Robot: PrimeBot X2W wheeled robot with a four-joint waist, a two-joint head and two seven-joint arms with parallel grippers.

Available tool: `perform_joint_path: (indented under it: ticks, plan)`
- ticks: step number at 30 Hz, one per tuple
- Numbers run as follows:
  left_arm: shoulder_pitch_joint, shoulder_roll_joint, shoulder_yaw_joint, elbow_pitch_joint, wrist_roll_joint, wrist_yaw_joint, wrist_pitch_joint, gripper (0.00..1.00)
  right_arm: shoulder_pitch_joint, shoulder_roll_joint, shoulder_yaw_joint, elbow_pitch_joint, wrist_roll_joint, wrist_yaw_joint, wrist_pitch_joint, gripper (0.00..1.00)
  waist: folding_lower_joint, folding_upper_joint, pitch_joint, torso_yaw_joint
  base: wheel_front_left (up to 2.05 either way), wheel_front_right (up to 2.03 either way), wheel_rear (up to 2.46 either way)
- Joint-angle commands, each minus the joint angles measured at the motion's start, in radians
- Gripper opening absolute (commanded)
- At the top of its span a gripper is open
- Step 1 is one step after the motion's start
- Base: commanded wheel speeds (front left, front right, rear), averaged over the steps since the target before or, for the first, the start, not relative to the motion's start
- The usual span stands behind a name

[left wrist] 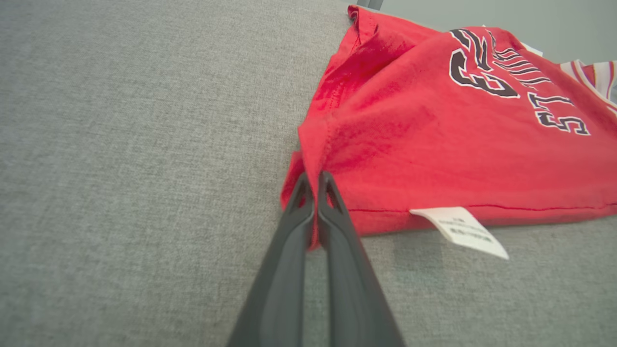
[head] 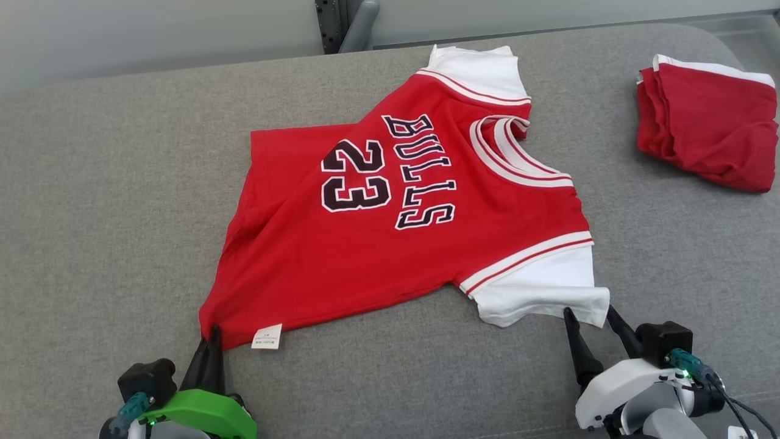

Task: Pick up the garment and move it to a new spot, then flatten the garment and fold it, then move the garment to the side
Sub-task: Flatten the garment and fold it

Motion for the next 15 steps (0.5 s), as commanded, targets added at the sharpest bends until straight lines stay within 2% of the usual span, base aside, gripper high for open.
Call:
perform_joint_path:
  ticks: [1, 2, 3, 4, 10, 15]
  plan:
    - [-0.02, 0.003, 0.0, -0.004, 0.007, -0.002, 0.0, 0.0, -0.018, 0.004, 0.005, 0.016, 0.008, -0.002, -0.003, 1.0, 0.0, 0.0, 0.013, 0.007, 0.0, 0.0, 0.0]
    - [-0.023, 0.003, -0.003, -0.006, 0.009, -0.002, 0.0, 0.0, -0.031, 0.005, 0.012, 0.026, 0.009, -0.002, -0.003, 0.9, 0.0, 0.0, 0.016, 0.009, 0.0, 0.0, 0.0]
    - [-0.023, 0.003, -0.008, -0.008, 0.01, -0.002, 0.0, 0.0, -0.039, 0.006, 0.021, 0.037, 0.01, -0.002, -0.003, 0.44, 0.0, 0.0, 0.018, 0.009, 0.0, 0.0, 0.0]
    - [-0.023, 0.003, -0.01, -0.009, 0.013, -0.002, 0.0, 0.0, -0.046, 0.006, 0.03, 0.049, 0.012, -0.002, -0.002, 0.02, 0.0, 0.0, 0.021, 0.01, 0.0, 0.0, 0.0]
    - [-0.018, 0.003, -0.009, -0.02, 0.025, -0.002, 0.0, 0.0, -0.039, -0.012, 0.038, 0.027, 0.033, -0.002, -0.003, 0.0, 0.0, 0.0, -0.004, 0.011, 0.0, 0.0, 0.0]
    - [0.016, 0.003, 0.0, -0.069, 0.013, -0.003, 0.0, 0.0, 0.01, -0.031, 0.031, -0.097, 0.06, -0.002, -0.003, 0.0, 0.0, 0.0, -0.088, 0.001, 0.0, 0.0, 0.0]
